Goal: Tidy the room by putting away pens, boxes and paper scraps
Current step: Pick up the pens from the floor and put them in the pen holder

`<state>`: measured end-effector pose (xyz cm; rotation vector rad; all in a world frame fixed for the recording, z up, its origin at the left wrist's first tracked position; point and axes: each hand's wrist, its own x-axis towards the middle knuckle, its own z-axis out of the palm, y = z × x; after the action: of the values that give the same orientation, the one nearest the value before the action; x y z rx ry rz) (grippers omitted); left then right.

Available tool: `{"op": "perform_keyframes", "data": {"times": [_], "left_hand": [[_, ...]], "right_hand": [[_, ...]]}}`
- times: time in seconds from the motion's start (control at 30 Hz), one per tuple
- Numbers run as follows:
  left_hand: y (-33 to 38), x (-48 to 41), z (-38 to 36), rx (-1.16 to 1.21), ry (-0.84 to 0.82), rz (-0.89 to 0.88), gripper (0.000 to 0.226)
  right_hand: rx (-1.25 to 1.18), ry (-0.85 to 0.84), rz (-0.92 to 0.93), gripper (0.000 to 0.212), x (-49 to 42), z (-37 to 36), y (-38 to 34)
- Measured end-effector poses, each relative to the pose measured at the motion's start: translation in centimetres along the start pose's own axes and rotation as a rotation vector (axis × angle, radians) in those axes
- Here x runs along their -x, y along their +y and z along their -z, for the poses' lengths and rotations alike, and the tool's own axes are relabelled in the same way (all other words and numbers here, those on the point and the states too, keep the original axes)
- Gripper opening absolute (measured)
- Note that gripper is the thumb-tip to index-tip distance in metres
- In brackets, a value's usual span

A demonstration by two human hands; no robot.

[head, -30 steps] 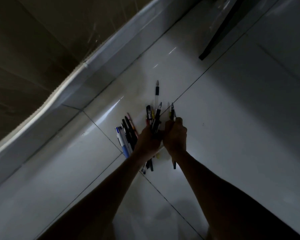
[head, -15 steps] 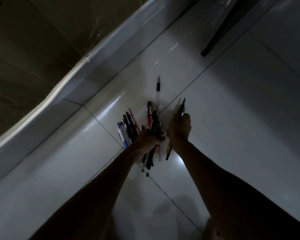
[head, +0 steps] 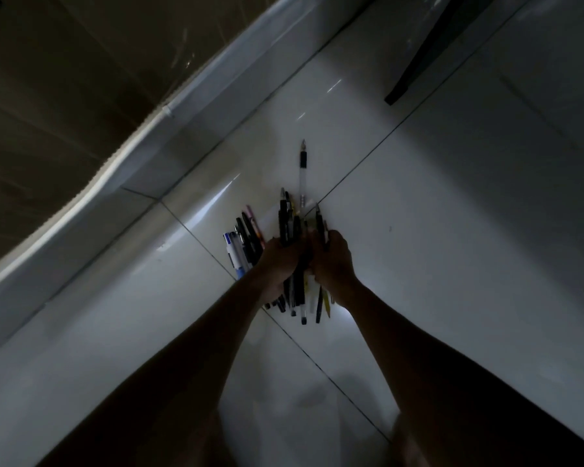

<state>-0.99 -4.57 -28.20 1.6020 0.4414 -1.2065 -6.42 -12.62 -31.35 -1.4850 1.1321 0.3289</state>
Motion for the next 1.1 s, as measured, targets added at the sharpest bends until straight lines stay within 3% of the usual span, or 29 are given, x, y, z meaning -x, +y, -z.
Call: {"op": "perform_keyframes", "data": {"times": [0.2, 0.37, 0.6, 0.7, 0.83, 0.97, 1.03, 1.1], "left_hand": [[0.0, 1.0, 0.4, 0.052, -0.008, -0.014, 0.014], [0.8, 2.5, 0.1, 0.086, -0.004, 0.035, 0.027], [1.5, 4.4, -0.4, -0.014, 0.02, -0.082, 0.018], [1.5, 4.9, -0.7, -0.003, 0.099, -0.104, 0.007], [2.0, 6.3, -1.4, 0.009, 0.133, -0.075, 0.011], [2.8, 8.0, -1.9, 0.033, 0.175, -0.001, 0.017], [3.4, 9.5, -2.0, 0.056, 0.139, 0.057, 0.019], [3.7, 10.9, -2.0, 0.037, 0.101, 0.088, 0.021]], "right_hand": [[0.053, -0.024, 0.049, 0.038, 0.5, 0.7, -0.3], [0.094, -0.01, 0.057, 0.038, 2.3, 1.3, -1.2], [0.058, 0.066, 0.102, 0.026, 4.6, 2.2, -2.5], [0.007, 0.051, 0.033, 0.035, 5.5, 1.7, -2.5], [-0.018, 0.03, 0.007, 0.048, 6.8, 1.9, -2.8], [-0.085, -0.097, 0.008, 0.064, 8.7, 3.1, -3.8], [-0.069, -0.136, 0.034, 0.056, 10.2, 4.5, -4.6], [-0.066, -0.169, 0.043, 0.032, 11.5, 5.8, -5.4]]}}
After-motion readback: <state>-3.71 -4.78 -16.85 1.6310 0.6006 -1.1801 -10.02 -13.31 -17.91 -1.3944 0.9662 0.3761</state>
